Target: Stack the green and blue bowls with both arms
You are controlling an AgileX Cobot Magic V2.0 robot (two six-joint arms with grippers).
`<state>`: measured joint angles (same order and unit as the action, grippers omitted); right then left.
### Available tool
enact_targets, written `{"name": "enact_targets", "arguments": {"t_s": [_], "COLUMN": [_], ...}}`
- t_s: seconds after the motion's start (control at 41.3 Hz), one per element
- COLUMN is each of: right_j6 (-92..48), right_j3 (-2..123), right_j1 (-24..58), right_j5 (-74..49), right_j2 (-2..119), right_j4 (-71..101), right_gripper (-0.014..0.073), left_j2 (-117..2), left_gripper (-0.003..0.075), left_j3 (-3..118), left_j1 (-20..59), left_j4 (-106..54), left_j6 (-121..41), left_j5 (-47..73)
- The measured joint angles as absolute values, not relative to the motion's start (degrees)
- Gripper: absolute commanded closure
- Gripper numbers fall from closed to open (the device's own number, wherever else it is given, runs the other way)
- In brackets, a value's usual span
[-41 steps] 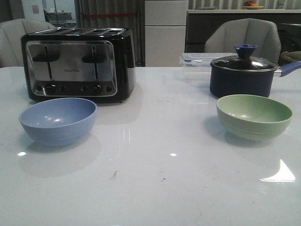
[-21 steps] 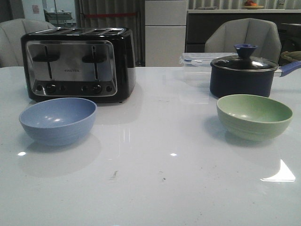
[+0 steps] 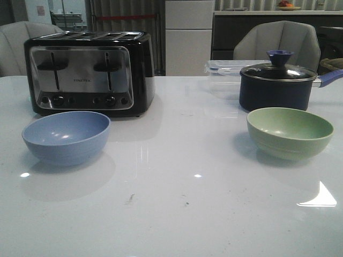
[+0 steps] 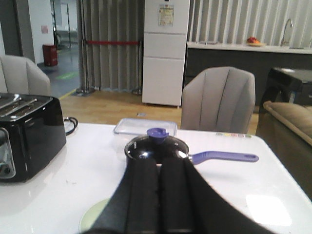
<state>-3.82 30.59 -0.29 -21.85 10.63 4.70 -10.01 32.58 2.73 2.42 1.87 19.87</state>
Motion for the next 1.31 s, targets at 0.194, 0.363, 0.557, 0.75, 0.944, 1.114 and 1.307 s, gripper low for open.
{"name": "enact_targets", "arguments": {"t_s": [0.194,0.363,0.557,0.75,0.944,1.114,1.307], "right_j6": [-3.82,-3.82,-3.82,-3.82,-3.82,-3.82,-3.82], "right_j3": [34.79,34.79,34.79,34.79,34.79,36.94,44.44], "right_j1": [-0.29,-0.29,-0.29,-0.29,-0.29,-0.29,-1.33], "right_j5": [-28.96,-33.36,-34.51,-35.13,-34.38,-32.92,-32.24], "right_j2": [18.81,25.50,32.72,39.30,46.98,55.95,69.50], "right_j4": [4.68,4.58,4.58,4.45,5.35,6.68,8.78], "right_gripper": [0.0538,0.0538,0.0533,0.0253,0.0044,0.0044,0.0044], "left_j2": [-18.73,-24.82,-29.52,-31.46,-31.60,-31.60,-31.60], "left_gripper": [0.0627,0.0627,0.0627,0.0529,0.0239,0.0232,0.0232], "left_j3": [37.22,37.22,36.54,35.56,35.56,35.56,35.56], "left_j1": [2.73,2.73,2.73,2.73,2.73,2.73,2.73], "left_j4": [2.42,2.30,1.84,1.84,1.84,1.84,1.84], "left_j6": [1.87,1.87,1.87,1.87,1.87,1.87,1.87], "left_j5": [30.24,36.68,38.96,39.28,39.05,38.70,38.65]}}
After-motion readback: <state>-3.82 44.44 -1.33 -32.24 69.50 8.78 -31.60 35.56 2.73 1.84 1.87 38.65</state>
